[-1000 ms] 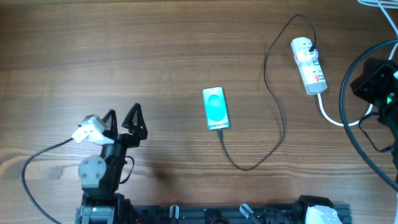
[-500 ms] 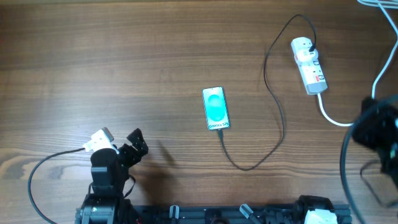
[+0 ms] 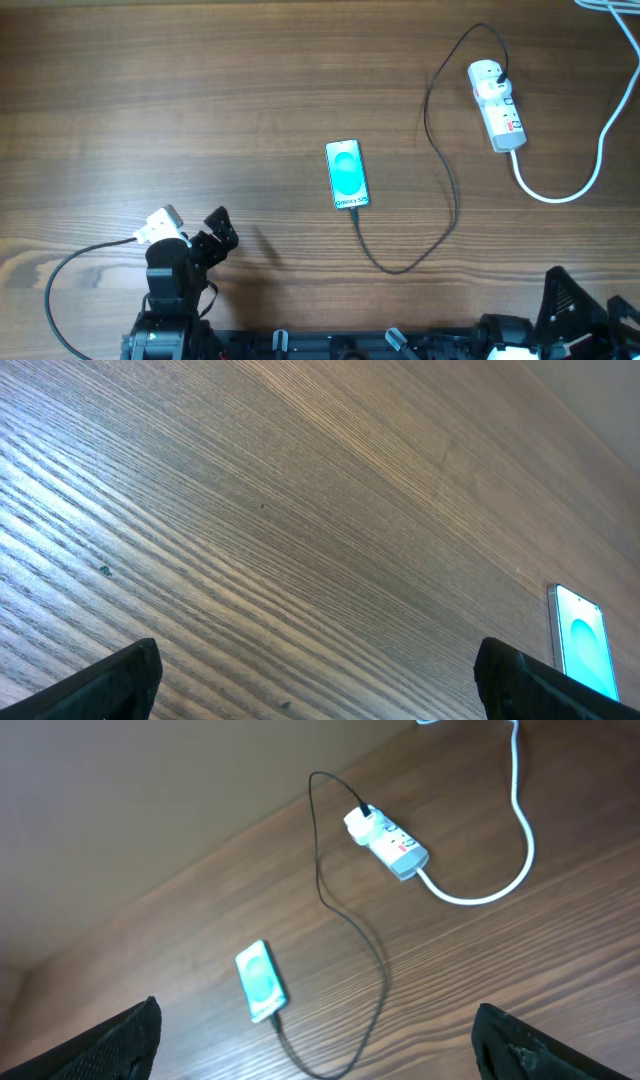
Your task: Plug charger to phone and switch on socket
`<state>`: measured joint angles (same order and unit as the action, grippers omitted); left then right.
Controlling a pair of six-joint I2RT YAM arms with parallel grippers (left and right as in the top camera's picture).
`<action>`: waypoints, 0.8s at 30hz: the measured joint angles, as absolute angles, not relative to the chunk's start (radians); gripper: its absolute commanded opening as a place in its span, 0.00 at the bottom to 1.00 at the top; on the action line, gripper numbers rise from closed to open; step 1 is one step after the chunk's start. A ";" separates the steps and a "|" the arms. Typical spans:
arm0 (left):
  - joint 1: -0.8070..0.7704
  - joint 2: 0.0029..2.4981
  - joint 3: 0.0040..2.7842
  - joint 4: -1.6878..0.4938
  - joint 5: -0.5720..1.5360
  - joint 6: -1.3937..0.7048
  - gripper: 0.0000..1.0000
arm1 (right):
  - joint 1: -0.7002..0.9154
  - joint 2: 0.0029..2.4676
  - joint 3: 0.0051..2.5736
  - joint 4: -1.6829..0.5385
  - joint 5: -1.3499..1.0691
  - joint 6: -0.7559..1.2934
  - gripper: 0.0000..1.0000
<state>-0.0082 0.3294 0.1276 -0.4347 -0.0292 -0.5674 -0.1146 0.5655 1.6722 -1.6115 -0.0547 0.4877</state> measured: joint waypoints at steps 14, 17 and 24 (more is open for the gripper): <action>-0.008 0.329 0.128 -0.435 -0.030 -0.567 1.00 | -0.105 0.539 1.654 -1.537 -0.060 0.530 1.00; -0.008 0.329 0.128 -0.435 -0.029 -0.567 1.00 | -0.105 0.421 1.631 -1.507 -0.059 0.517 1.00; -0.008 0.329 0.128 -0.434 -0.030 -0.567 1.00 | -0.105 0.201 1.555 -1.468 -0.059 0.466 1.00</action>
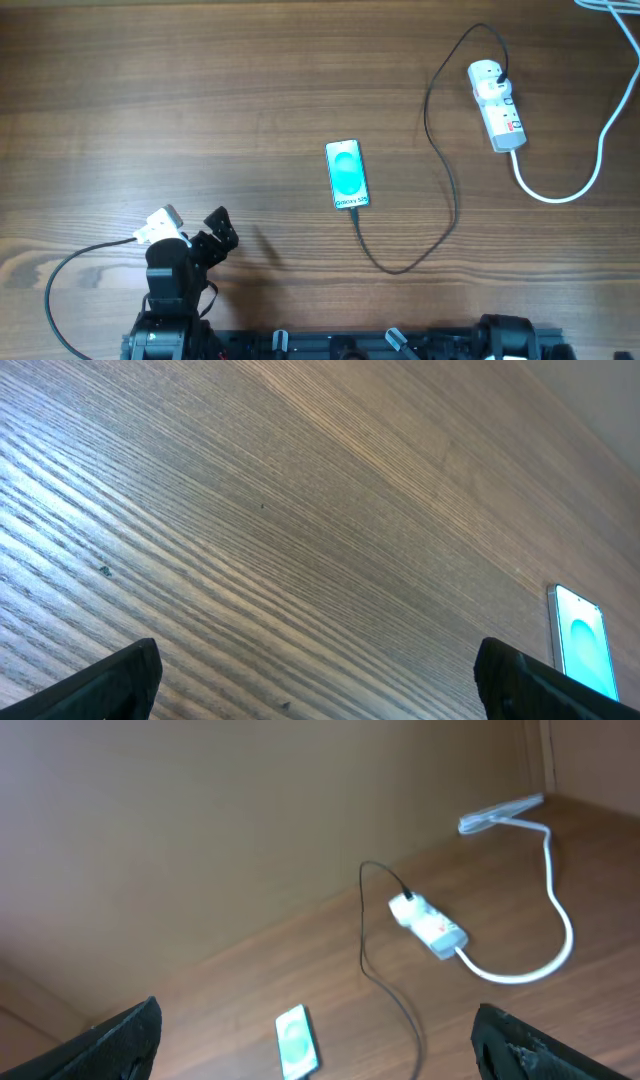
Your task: Plug charger to phone and switch on socket
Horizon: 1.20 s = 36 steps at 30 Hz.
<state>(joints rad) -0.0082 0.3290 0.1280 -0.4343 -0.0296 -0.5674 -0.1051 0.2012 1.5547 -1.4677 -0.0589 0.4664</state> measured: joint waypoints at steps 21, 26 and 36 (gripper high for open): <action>-0.008 0.330 0.128 -0.436 -0.030 -0.567 1.00 | -0.095 0.018 0.605 -0.399 -0.271 0.320 1.00; -0.008 0.330 0.128 -0.435 -0.030 -0.567 1.00 | -0.095 0.017 0.266 -0.039 -0.314 0.450 1.00; -0.008 0.330 0.128 -0.435 -0.030 -0.567 1.00 | -0.095 0.015 0.020 0.117 -0.213 0.626 1.00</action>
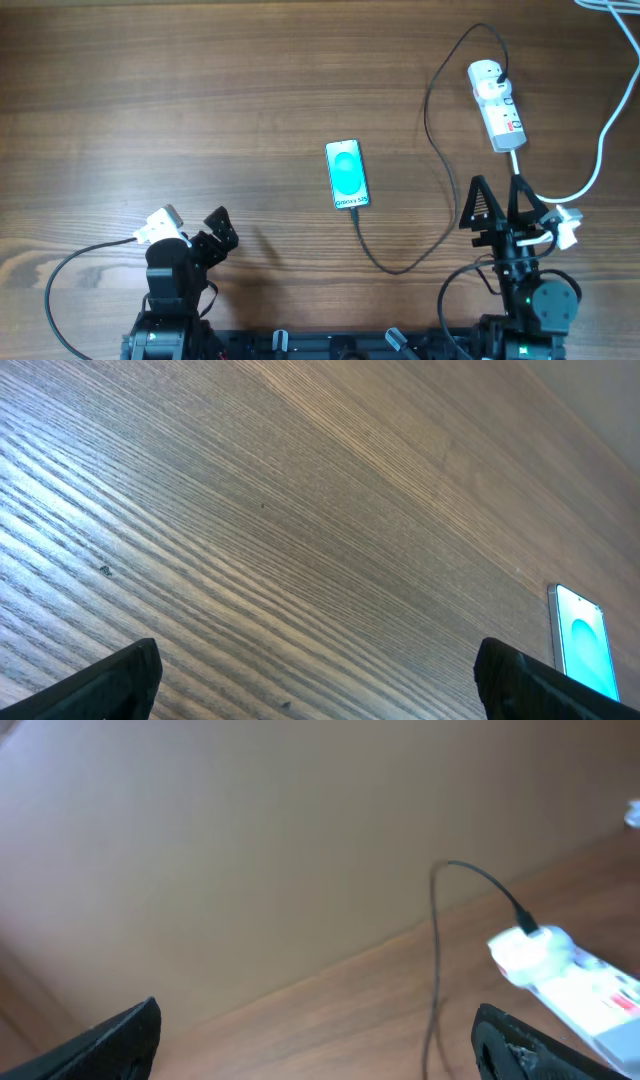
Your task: Plug charger to phone and switch on socket
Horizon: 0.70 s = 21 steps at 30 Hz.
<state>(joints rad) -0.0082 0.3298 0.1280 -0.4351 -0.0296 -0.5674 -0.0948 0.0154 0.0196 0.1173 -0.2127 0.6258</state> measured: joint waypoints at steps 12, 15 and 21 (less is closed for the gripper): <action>-0.008 0.330 0.128 -0.435 -0.030 -0.567 1.00 | -0.066 0.015 0.006 0.000 -0.098 0.509 1.00; -0.008 0.330 0.128 -0.435 -0.030 -0.567 1.00 | -0.066 0.015 0.006 0.000 -0.096 0.497 1.00; -0.008 0.330 0.128 -0.435 -0.030 -0.567 1.00 | -0.066 0.015 0.006 0.000 -0.096 0.492 1.00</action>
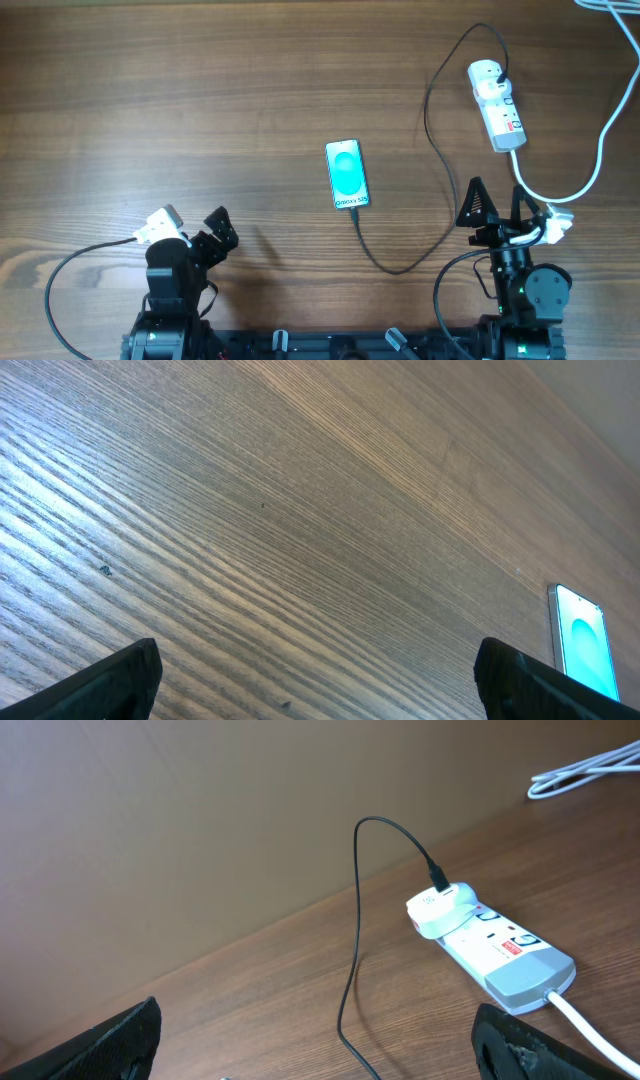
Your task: Plug charger to phone and switch on socket
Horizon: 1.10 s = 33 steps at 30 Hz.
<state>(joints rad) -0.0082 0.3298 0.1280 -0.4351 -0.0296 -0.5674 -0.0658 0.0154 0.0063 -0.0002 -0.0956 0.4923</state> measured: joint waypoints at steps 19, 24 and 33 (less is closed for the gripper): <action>-0.008 0.013 0.012 -0.078 -0.009 -0.368 1.00 | -0.066 0.015 0.006 0.000 -0.096 0.492 1.00; -0.056 0.013 0.012 -0.075 0.032 -0.236 1.00 | -0.066 0.015 0.006 0.000 -0.096 0.492 1.00; -0.070 0.013 0.012 -0.074 0.036 -0.230 1.00 | -0.066 0.015 0.006 0.000 -0.096 0.492 1.00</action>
